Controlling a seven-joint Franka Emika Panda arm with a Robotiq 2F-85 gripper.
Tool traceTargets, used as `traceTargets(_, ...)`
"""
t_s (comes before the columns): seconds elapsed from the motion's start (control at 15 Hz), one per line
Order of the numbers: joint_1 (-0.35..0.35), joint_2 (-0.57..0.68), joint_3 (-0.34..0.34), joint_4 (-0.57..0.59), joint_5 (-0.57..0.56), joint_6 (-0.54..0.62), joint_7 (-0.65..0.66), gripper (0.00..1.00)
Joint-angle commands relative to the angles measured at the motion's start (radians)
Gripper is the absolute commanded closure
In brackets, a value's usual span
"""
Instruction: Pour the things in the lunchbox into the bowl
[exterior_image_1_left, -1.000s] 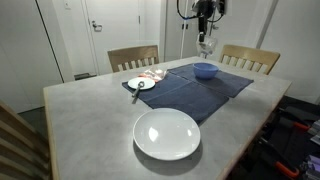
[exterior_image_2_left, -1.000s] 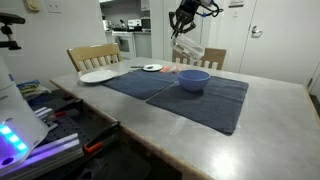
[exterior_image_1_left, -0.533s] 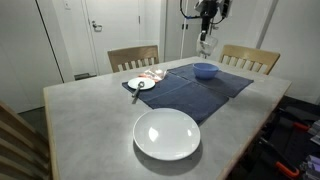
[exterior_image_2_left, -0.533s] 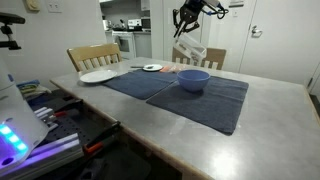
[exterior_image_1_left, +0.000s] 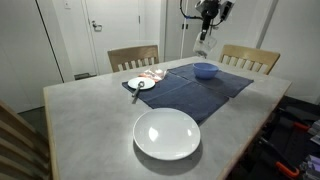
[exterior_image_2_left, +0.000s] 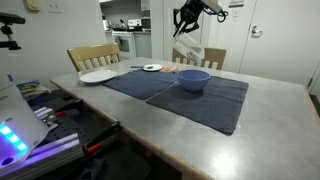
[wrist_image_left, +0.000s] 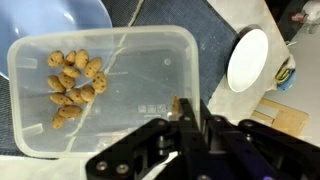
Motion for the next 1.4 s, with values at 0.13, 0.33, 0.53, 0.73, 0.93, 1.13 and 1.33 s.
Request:
traceTargets(0.13, -0.048, -0.007, -0.013, -0.027, 0.093, -0.053, -0.111, 0.98)
traceTargets(0.33, -0.064, -0.023, -0.022, -0.058, 0.126, -0.074, -0.15, 0.98)
traceTargets(0.53, -0.071, -0.012, -0.031, -0.054, 0.152, -0.102, -0.173, 0.98)
traceTargets(0.73, -0.075, -0.005, -0.04, -0.051, 0.171, -0.123, -0.18, 0.98)
traceTargets(0.93, -0.08, -0.001, -0.046, -0.05, 0.186, -0.149, -0.183, 0.98)
traceTargets(1.13, -0.084, 0.001, -0.056, -0.051, 0.196, -0.167, -0.19, 0.98)
traceTargets(1.33, -0.094, 0.009, -0.065, -0.047, 0.207, -0.19, -0.215, 0.98)
